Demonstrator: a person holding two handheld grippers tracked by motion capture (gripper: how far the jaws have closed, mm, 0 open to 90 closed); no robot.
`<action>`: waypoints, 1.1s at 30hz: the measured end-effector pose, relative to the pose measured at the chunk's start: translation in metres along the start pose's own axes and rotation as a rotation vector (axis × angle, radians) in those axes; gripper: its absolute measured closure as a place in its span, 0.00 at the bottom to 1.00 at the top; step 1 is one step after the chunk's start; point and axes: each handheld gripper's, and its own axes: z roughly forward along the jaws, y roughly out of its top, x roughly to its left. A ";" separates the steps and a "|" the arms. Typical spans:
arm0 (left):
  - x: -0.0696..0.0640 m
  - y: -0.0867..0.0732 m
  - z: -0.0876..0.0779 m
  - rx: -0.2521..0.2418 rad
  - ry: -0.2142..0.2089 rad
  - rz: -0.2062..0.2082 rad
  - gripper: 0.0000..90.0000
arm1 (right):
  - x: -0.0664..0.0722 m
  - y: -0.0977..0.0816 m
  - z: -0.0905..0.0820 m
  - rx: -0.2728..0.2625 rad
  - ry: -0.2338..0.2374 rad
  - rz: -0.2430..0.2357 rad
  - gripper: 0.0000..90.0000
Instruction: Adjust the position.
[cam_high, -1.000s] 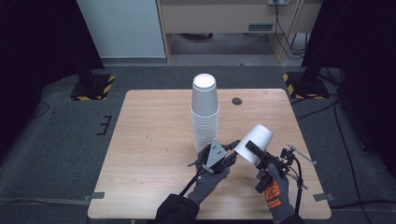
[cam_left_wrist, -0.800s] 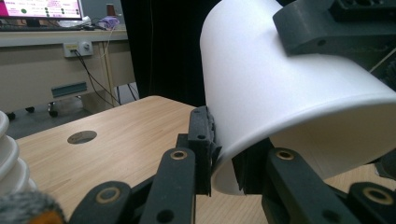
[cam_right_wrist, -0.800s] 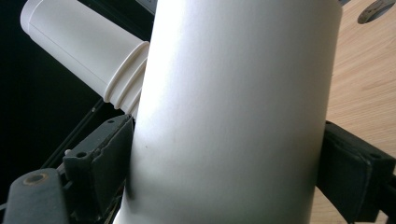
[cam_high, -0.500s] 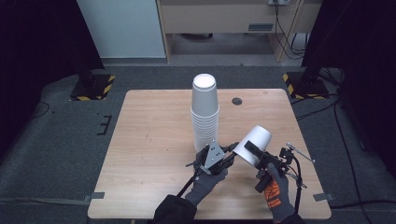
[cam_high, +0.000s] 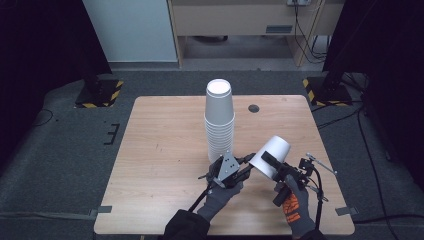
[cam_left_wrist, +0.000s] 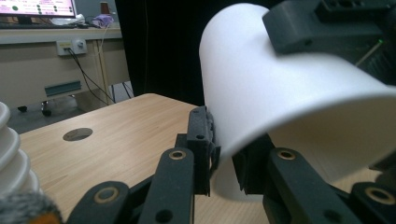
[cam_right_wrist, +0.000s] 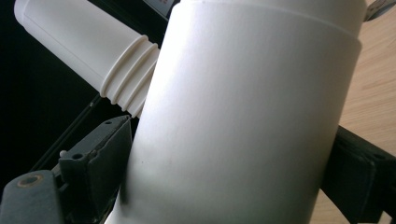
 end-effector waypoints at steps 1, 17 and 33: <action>0.000 0.000 0.001 -0.007 0.003 -0.004 0.85 | 0.000 -0.001 0.001 0.006 0.000 0.003 0.13; 0.001 0.003 0.000 0.005 0.001 0.028 0.91 | 0.002 -0.001 0.003 0.017 0.019 0.010 0.11; 0.000 0.011 -0.007 0.029 -0.013 0.064 0.94 | 0.001 0.010 0.001 -0.012 0.030 0.004 0.09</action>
